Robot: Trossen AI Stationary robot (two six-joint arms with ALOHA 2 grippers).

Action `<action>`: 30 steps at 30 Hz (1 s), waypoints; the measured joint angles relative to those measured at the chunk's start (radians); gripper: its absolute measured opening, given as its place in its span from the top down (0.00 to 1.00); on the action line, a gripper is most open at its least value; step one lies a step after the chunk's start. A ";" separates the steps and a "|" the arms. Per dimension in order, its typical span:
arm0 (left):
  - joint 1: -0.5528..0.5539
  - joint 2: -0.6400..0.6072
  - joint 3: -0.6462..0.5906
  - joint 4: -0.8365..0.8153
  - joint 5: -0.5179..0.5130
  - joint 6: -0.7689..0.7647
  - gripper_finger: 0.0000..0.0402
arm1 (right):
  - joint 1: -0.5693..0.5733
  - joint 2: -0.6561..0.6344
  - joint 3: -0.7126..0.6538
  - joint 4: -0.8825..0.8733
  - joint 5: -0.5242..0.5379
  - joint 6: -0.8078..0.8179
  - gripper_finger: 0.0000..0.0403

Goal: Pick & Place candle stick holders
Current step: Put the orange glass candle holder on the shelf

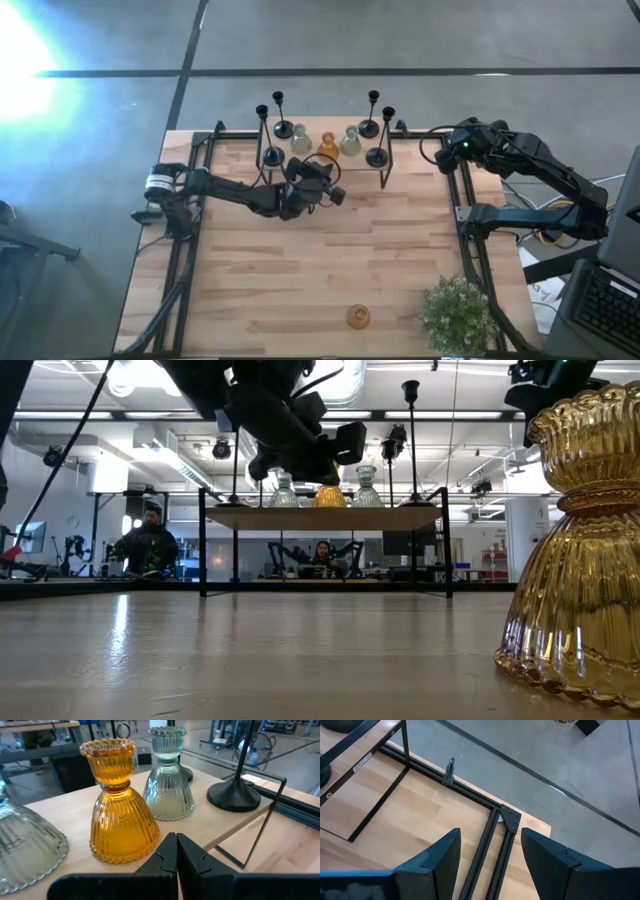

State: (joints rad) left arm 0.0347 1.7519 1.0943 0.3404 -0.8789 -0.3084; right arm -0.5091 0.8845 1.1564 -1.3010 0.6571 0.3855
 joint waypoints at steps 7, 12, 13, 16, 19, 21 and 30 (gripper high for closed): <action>0.032 0.000 0.000 0.000 0.035 0.001 1.00 | 0.000 0.000 0.000 0.003 0.000 0.000 0.50; 0.052 0.000 0.000 0.000 0.055 0.001 1.00 | 0.000 0.000 0.000 0.003 0.000 0.005 0.50; 0.056 0.000 0.000 0.000 0.055 0.001 1.00 | 0.000 0.000 0.000 0.003 0.000 0.006 0.50; 0.067 0.000 0.000 0.000 0.055 0.000 1.00 | 0.000 0.000 0.001 0.003 0.000 0.007 0.50; 0.075 0.000 0.000 0.000 0.056 -0.007 1.00 | 0.000 0.000 0.001 0.003 0.000 0.007 0.50; 0.080 0.000 0.000 0.000 0.057 -0.008 1.00 | 0.000 0.000 0.001 0.003 0.000 0.007 0.50; 0.100 0.000 0.000 0.005 0.081 -0.035 1.00 | 0.000 0.000 0.001 0.005 0.000 0.007 0.50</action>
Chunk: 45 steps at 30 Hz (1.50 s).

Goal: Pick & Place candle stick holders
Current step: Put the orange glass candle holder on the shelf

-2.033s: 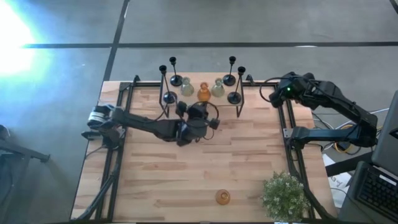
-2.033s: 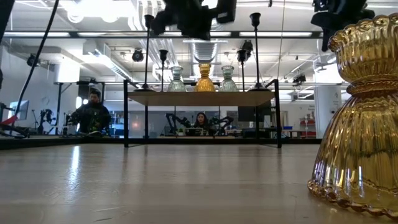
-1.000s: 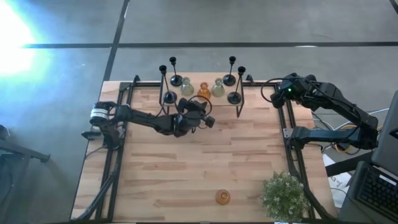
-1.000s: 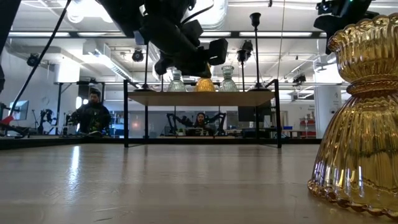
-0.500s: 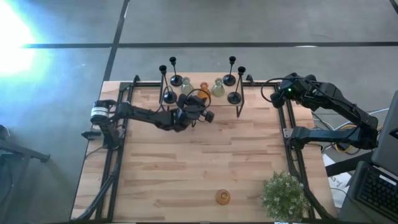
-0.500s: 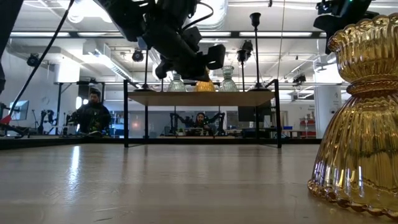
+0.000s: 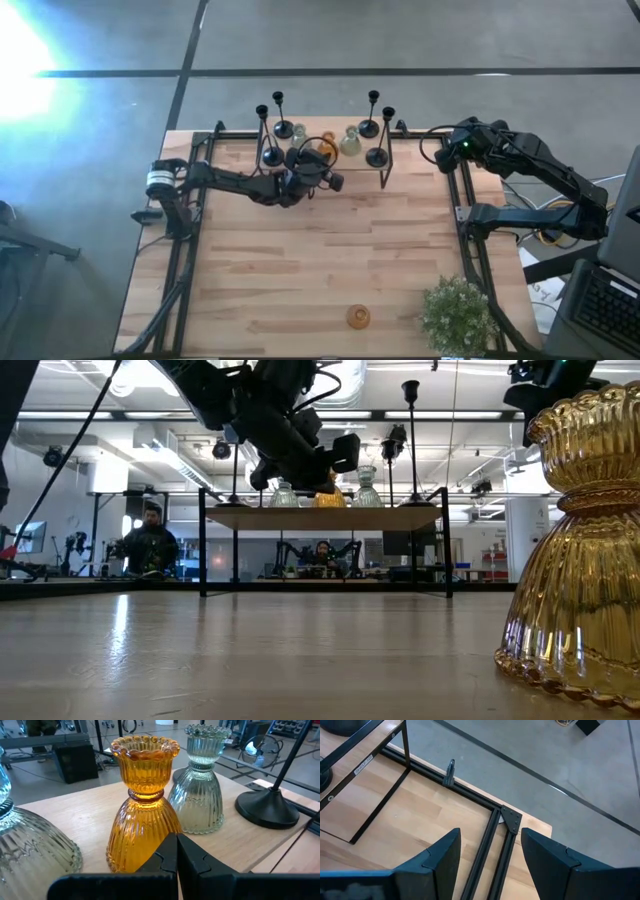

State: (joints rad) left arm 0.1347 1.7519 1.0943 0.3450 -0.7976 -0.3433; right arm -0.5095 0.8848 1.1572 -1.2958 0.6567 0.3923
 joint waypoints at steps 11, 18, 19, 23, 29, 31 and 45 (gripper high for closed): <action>0.023 0.000 0.000 0.000 -0.006 -0.019 1.00 | 0.000 0.000 0.000 0.001 0.000 0.000 0.50; 0.026 0.000 0.006 0.005 -0.008 -0.029 1.00 | 0.000 0.000 0.000 0.005 0.000 0.000 0.50; 0.027 0.000 0.006 0.007 -0.008 -0.038 1.00 | 0.000 0.000 0.000 0.005 0.000 0.000 0.50; 0.028 0.000 0.006 0.014 -0.012 -0.055 1.00 | 0.000 0.000 0.000 0.009 0.000 0.000 0.50; 0.005 0.000 0.018 0.022 0.037 0.045 1.00 | 0.000 0.000 0.000 0.008 -0.005 0.000 0.50; -0.011 -0.001 0.028 0.021 0.077 0.056 1.00 | 0.000 0.000 0.000 0.008 -0.007 0.000 0.50; -0.065 -0.335 -0.017 -0.145 0.601 0.107 1.00 | 0.001 -0.013 0.000 0.015 -0.609 -0.140 0.50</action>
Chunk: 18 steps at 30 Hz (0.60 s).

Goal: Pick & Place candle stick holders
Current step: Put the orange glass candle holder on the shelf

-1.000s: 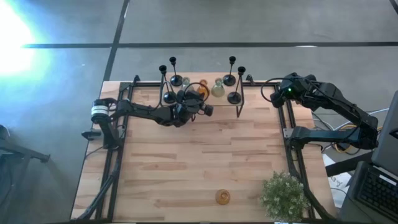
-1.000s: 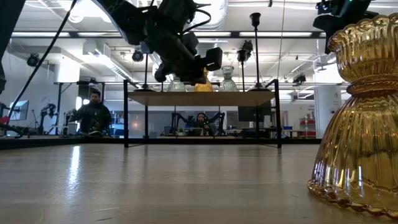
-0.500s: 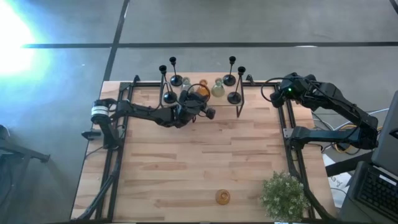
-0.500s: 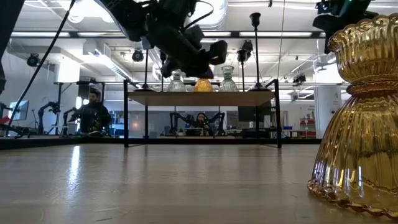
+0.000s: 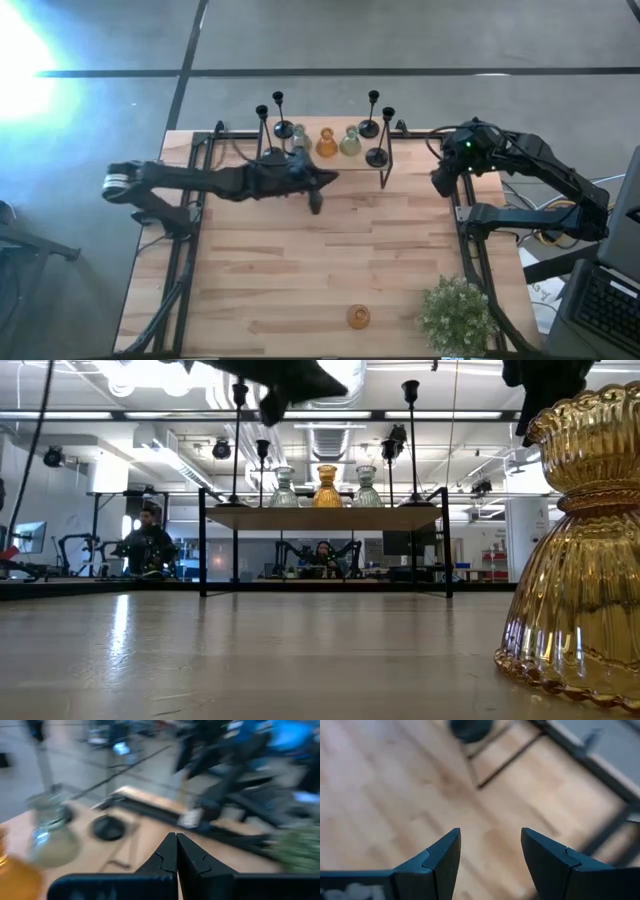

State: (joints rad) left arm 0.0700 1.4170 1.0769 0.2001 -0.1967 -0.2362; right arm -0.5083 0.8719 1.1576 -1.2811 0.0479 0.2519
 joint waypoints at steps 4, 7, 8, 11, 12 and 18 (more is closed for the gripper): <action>-0.002 -0.130 -0.048 0.001 0.126 -0.008 1.00 | 0.031 -0.003 0.000 0.055 -0.130 0.018 0.50; -0.001 -0.218 -0.080 0.000 0.185 -0.009 1.00 | 0.096 -0.011 0.004 0.113 -0.153 0.037 0.53; -0.001 -0.247 -0.090 0.000 0.203 0.001 1.00 | 0.125 -0.012 0.011 0.126 -0.153 0.040 0.54; -0.013 -0.315 -0.130 -0.005 0.239 0.065 1.00 | 0.228 -0.002 0.043 0.175 -0.153 0.060 0.59; -0.019 -0.331 -0.145 -0.021 0.241 0.100 1.00 | 0.268 0.006 0.053 0.189 -0.153 0.072 0.60; -0.033 -0.411 -0.196 -0.081 0.253 0.274 1.00 | 0.535 0.105 0.111 0.290 -0.087 0.188 0.67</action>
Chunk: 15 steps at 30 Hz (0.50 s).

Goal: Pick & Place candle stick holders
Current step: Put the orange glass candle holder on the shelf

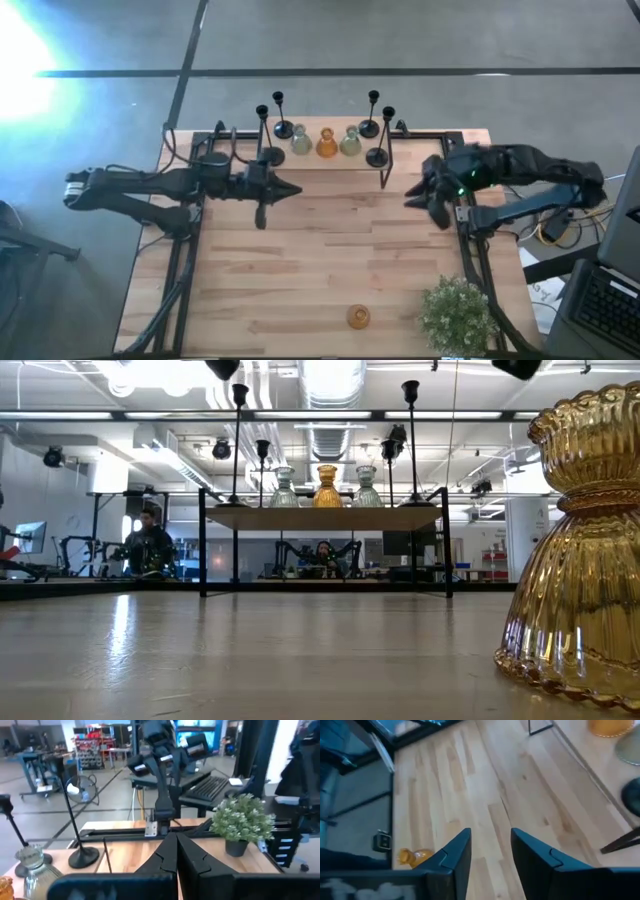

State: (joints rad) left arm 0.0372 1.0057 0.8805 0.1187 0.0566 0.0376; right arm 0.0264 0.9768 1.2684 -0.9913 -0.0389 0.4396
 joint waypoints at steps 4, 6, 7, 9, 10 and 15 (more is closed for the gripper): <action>0.000 -0.065 -0.038 -0.018 0.075 0.010 1.00 | 0.184 0.107 0.035 -0.003 0.199 0.110 0.71; -0.001 -0.105 -0.055 -0.050 0.138 -0.001 1.00 | 0.260 0.151 0.048 -0.006 0.288 0.171 0.73; -0.002 -0.127 -0.065 -0.068 0.170 -0.015 1.00 | 0.295 0.170 0.052 -0.010 0.321 0.208 0.74; -0.002 -0.167 -0.092 -0.093 0.220 -0.044 1.00 | 0.358 0.205 0.055 -0.028 0.363 0.299 0.76; -0.002 -0.187 -0.110 -0.100 0.235 -0.059 1.00 | 0.386 0.222 0.054 -0.036 0.377 0.351 0.77; -0.004 -0.269 -0.207 -0.105 0.305 -0.157 1.00 | 0.515 0.306 0.051 -0.050 0.387 0.601 0.79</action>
State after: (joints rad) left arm 0.0334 0.7368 0.6730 0.0139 0.3616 -0.1199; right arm 0.5414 1.2830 1.3197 -1.0408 0.3481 1.0411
